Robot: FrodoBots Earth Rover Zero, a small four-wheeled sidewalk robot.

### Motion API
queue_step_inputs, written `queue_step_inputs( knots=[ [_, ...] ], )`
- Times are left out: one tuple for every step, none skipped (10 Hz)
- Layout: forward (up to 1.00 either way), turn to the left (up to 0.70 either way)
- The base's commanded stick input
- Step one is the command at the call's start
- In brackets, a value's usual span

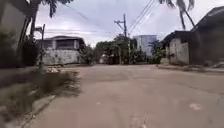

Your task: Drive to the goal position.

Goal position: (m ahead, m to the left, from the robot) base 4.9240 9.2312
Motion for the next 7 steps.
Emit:
queue_step_inputs(
  knots=[
    [1.00,0.00],
    [1.00,0.00],
    [1.00,0.00],
    [1.00,0.00],
    [1.00,0.01],
    [1.00,0.04],
    [1.00,0.40]
  ],
)
